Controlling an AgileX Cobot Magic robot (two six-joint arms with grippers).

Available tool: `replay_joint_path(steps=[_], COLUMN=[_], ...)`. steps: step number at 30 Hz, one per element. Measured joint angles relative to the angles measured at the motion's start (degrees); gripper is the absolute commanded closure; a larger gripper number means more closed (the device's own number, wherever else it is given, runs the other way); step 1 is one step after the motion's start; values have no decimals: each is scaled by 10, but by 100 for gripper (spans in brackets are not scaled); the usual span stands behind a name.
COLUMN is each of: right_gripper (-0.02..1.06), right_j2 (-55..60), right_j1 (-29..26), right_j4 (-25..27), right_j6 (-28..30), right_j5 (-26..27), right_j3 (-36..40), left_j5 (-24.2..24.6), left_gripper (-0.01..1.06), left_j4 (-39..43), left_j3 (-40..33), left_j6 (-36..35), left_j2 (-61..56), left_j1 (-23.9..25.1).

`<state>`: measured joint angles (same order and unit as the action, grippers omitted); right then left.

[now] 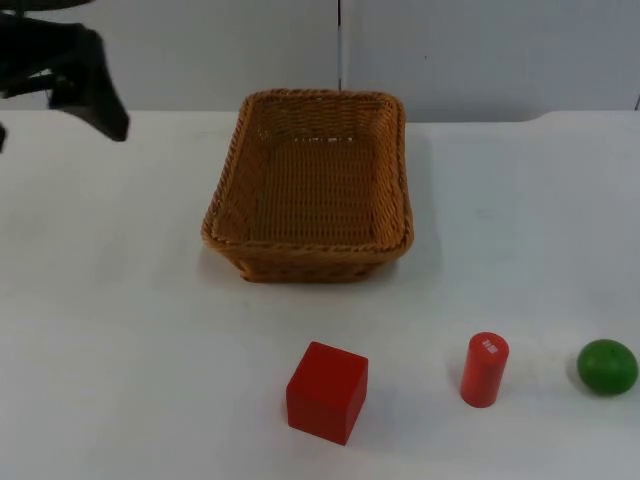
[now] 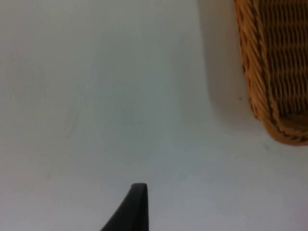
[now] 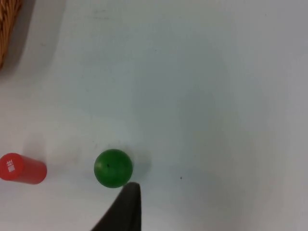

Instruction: Pick up the basket with the left hand and place the object to the left of the red cylinder into the basket with the right hand.

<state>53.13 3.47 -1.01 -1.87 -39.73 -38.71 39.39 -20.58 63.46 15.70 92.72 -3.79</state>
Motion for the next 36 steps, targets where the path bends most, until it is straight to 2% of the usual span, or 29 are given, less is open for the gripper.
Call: replay_joint_path(steps=[4,5,9,10,13,14,18,23,27,29,30,34,35,36], right_gripper=[-1,-1,-1,-1,-1,-1,-1,-1,-1,-1,-1,-1,-1,-1], right_j2=[0,0,0,0,0,0,0,0,0,0,0,0,0,0], right_j1=[0,0,0,0,0,0,0,0,0,0,0,0,0,0], right_j4=[0,0,0,0,0,0,0,0,0,0,0,0,0,0], right_j6=[0,0,0,0,0,0,0,0,0,0,0,0,0,0], right_j5=[1,1,1,1,2,2,2,3,5,5,6,6,6,6], right_j3=[0,0,0,0,0,0,0,0,0,0,0,0,0,0], left_j5=[1,1,16,16,52,52,86,112,122,122,124,124,124,124], left_gripper=[0,0,0,0,0,0,0,0,1,11,11,51,51,62], left_j4=[-4,-4,-6,-6,-9,-9,-9,-9,-9,-9,-9,-9,-9,-7], left_j3=[104,104,219,219,325,325,434,504,520,520,520,520,520,520], left_j6=[4,4,4,4,-7,-7,-31,-47,-50,-50,-50,-50,-50,-50], left_j2=[114,114,212,212,297,297,385,450,483,489,493,499,499,499], left_j1=[-38,-38,-67,-67,-81,-81,-86,-86,-87,-88,-89,-92,-92,-93])
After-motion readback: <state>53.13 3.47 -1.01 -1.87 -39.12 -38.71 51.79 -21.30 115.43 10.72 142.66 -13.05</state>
